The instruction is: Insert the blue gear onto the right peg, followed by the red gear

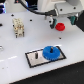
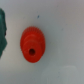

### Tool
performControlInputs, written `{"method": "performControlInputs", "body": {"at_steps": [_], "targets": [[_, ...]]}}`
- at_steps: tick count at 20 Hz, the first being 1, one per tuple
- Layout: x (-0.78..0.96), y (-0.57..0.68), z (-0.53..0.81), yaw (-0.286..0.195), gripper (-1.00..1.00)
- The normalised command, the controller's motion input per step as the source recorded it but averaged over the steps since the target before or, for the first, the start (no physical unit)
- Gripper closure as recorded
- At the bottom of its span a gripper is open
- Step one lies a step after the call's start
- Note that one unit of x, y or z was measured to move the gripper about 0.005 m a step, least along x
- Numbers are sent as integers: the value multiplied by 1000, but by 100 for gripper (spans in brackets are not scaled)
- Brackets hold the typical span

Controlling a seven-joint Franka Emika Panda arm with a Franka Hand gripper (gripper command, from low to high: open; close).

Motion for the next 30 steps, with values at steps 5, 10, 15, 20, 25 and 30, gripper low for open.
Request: {"method": "performControlInputs", "body": {"at_steps": [5, 10, 15, 20, 25, 30], "targets": [[-409, 297, -191, 0, -100], [-367, 106, -346, 0, -100], [-362, 5, -382, 0, -100], [-406, -107, -376, 0, -100], [-509, -261, -250, 0, -100], [-375, -244, -199, 0, 100]]}}
